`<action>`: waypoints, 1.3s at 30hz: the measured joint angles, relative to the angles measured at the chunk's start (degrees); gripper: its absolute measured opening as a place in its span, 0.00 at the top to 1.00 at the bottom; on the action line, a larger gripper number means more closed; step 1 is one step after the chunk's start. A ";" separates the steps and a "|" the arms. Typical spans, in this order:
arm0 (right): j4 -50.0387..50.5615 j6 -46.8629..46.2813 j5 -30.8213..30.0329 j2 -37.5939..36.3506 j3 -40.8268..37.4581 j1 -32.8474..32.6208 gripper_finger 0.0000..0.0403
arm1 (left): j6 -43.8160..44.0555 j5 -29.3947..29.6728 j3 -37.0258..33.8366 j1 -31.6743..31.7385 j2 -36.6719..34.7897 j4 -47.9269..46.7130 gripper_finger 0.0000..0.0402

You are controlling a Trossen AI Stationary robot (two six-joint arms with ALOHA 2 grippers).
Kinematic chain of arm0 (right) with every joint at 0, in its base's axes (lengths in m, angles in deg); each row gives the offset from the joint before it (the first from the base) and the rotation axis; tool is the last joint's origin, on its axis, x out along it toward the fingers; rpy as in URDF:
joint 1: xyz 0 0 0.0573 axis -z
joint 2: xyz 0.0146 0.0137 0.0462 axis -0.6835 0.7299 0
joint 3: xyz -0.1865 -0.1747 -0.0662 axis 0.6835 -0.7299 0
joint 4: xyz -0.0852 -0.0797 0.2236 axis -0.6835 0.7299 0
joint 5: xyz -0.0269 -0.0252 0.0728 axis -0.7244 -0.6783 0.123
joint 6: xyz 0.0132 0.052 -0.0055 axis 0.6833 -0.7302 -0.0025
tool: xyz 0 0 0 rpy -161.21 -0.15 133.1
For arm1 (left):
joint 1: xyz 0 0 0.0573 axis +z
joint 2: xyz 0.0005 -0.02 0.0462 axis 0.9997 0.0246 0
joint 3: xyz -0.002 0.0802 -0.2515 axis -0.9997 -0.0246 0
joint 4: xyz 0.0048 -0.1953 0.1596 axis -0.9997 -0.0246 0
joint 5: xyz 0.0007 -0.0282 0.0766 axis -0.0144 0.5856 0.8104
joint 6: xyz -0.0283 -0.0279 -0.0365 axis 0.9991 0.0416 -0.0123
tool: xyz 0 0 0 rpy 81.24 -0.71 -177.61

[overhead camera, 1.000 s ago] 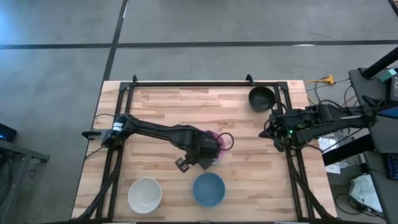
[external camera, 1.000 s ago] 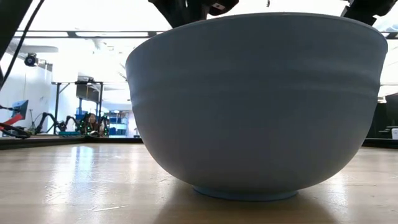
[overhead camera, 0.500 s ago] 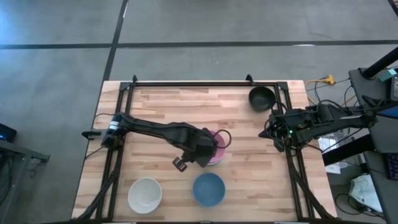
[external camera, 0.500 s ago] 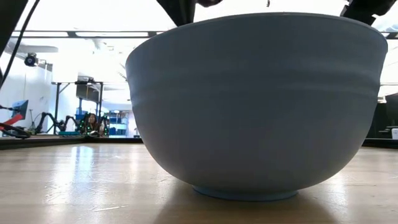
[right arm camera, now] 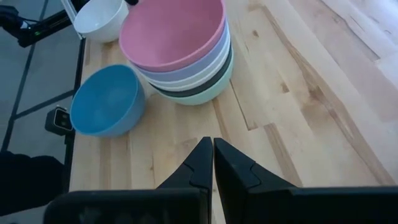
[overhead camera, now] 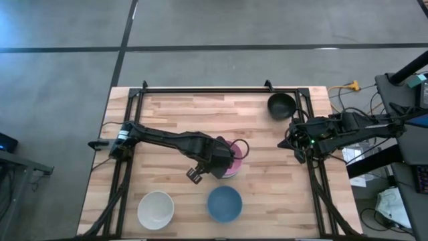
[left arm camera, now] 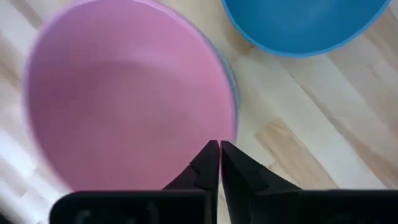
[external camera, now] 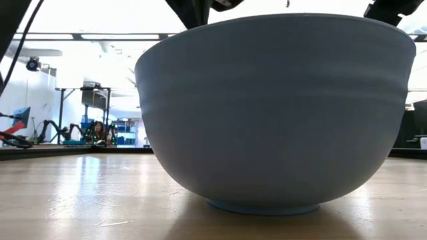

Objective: Nest bowls inside each other
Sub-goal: Stack the white bowl on top of the stacked pink bowl

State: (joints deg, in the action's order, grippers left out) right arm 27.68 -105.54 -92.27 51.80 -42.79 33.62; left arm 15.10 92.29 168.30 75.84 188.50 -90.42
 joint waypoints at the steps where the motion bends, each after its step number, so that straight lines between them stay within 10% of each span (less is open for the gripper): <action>1: -0.02 -0.16 0.00 -0.01 0.00 0.00 0.98 | 0.05 0.29 0.09 0.01 -0.48 -0.15 1.00; 13: -3.13 -1.13 -0.04 0.04 0.00 0.00 0.98 | 17.17 -12.30 -2.14 -0.03 -2.07 -9.92 1.00; 25: -10.61 -1.63 -0.80 3.96 -1.74 0.02 0.98 | 32.58 -20.82 -34.21 -4.37 -21.42 -8.01 1.00; 39: -30.33 -8.79 1.70 19.75 -1.67 -0.02 0.98 | 61.58 -20.78 -68.54 -8.57 -52.08 26.96 0.92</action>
State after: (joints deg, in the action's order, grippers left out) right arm -2.65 -114.33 -90.58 71.55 -44.46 33.60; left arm 76.67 71.52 99.76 67.27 136.42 -63.46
